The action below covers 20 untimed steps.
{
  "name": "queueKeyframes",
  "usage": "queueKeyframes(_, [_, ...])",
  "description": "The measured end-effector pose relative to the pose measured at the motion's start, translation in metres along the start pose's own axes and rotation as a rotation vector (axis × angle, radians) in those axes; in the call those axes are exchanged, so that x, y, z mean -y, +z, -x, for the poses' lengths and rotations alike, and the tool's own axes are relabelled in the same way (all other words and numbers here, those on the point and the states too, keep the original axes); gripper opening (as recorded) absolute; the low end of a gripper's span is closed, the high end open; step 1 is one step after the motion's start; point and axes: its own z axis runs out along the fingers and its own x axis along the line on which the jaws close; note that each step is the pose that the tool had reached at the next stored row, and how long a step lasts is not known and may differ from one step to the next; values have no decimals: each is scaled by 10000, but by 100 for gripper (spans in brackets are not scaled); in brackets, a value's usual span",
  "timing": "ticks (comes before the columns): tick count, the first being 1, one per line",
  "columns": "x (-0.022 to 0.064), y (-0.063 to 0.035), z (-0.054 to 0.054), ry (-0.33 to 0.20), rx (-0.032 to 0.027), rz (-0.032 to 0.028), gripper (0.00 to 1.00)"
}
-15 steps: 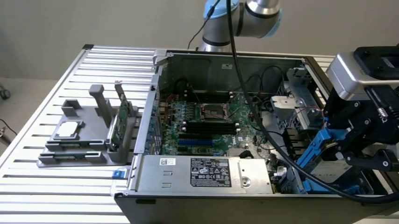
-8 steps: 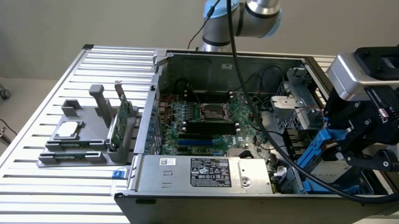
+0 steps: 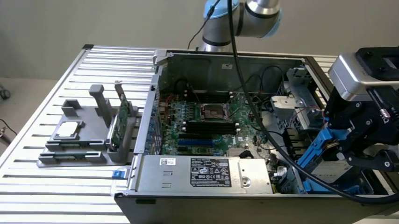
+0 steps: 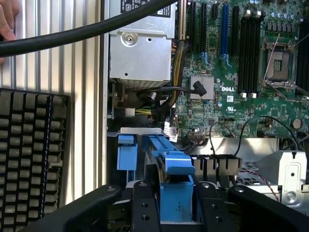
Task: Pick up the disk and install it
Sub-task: 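Insert the disk into the insertion slot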
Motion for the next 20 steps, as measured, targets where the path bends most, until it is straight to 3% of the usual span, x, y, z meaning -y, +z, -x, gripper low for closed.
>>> queueKeyframes(17, [-2, -65, 7, 0, 3, 0, 35])
queueKeyframes(20, [-2, -67, 6, -1, -2, -7, 43])
